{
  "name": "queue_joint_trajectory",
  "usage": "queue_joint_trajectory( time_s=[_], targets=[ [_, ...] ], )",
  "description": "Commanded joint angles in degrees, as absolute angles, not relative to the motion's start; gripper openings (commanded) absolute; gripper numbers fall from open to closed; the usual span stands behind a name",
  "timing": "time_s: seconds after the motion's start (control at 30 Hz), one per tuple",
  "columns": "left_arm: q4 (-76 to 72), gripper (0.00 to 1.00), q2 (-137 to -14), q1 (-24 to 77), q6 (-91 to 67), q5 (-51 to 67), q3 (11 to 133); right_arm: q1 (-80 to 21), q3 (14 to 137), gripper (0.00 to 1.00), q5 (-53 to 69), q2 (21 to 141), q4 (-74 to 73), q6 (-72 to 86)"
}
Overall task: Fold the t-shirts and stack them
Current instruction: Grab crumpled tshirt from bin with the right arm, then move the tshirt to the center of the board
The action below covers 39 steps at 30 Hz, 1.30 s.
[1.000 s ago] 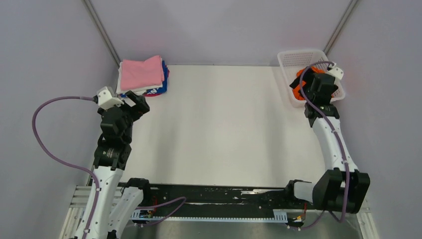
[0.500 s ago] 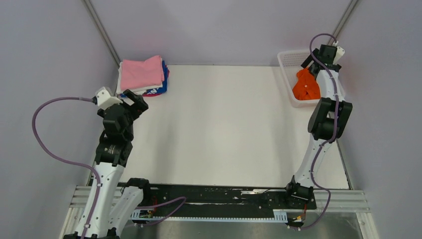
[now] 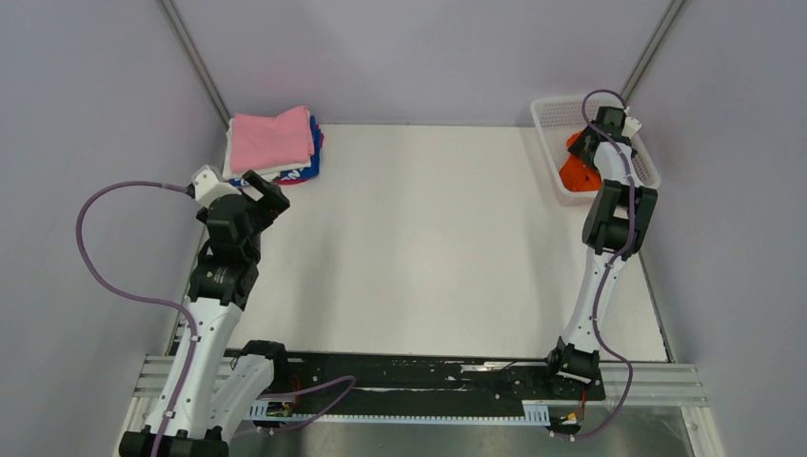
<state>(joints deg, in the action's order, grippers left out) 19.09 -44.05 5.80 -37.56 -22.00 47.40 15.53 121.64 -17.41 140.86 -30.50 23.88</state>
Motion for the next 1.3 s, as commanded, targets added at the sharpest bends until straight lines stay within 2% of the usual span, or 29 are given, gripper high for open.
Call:
queue_joint_trajectory(
  time_s=[0.0, 0.1, 0.13, 0.27, 0.37, 0.4, 0.6, 0.73, 1.03, 1.27],
  targets=[
    [18.96, 1.0, -43.77, 5.8, -39.88, -23.73, 47.44, 15.47, 120.67, 0.92, -8.36, 143.57, -31.99, 23.78],
    [18.75, 1.0, -43.77, 5.8, -40.12, -23.68, 47.26, 15.47, 120.82, 0.79, -7.1, 144.56, -32.09, 22.8],
    [18.24, 1.0, -43.84, 5.82, -40.42, -23.53, 46.99, 15.52, 120.7, 0.72, -6.77, 144.68, -32.1, 22.85],
    [16.9, 1.0, -43.92, 5.82, -40.65, -22.6, 46.34, 15.51, 119.7, 0.39, -7.8, 144.66, -32.21, 20.91],
    [17.51, 1.0, -44.05, 5.8, -40.55, -23.39, 46.24, 15.61, 119.54, 0.06, -8.57, 143.73, -32.34, 20.84],
    [17.68, 1.0, -44.08, 5.8, -40.44, -23.47, 46.34, 15.64, 119.94, 0.01, -8.61, 143.11, -32.39, 20.55],
    [18.99, 1.0, -44.34, 5.8, -39.52, -23.8, 47.64, 15.64, 125.56, 0.0, -10.32, 135.85, -31.45, 17.23],
    [18.63, 1.0, -43.63, 5.8, -40.24, -23.01, 46.97, 15.64, 124.65, 0.0, -6.2, 126.35, -26.04, 14.45],
    [16.78, 1.0, -46.18, 5.82, -40.03, -18.54, 46.93, 13.79, 119.53, 0.0, 21.32, 105.21, -19.34, 9.18],
    [16.61, 1.0, -51.54, 5.8, -37.11, -7.8, 49.62, 5.92, 115.93, 0.0, 46.31, 96.02, -15.97, 9.89]
  ],
)
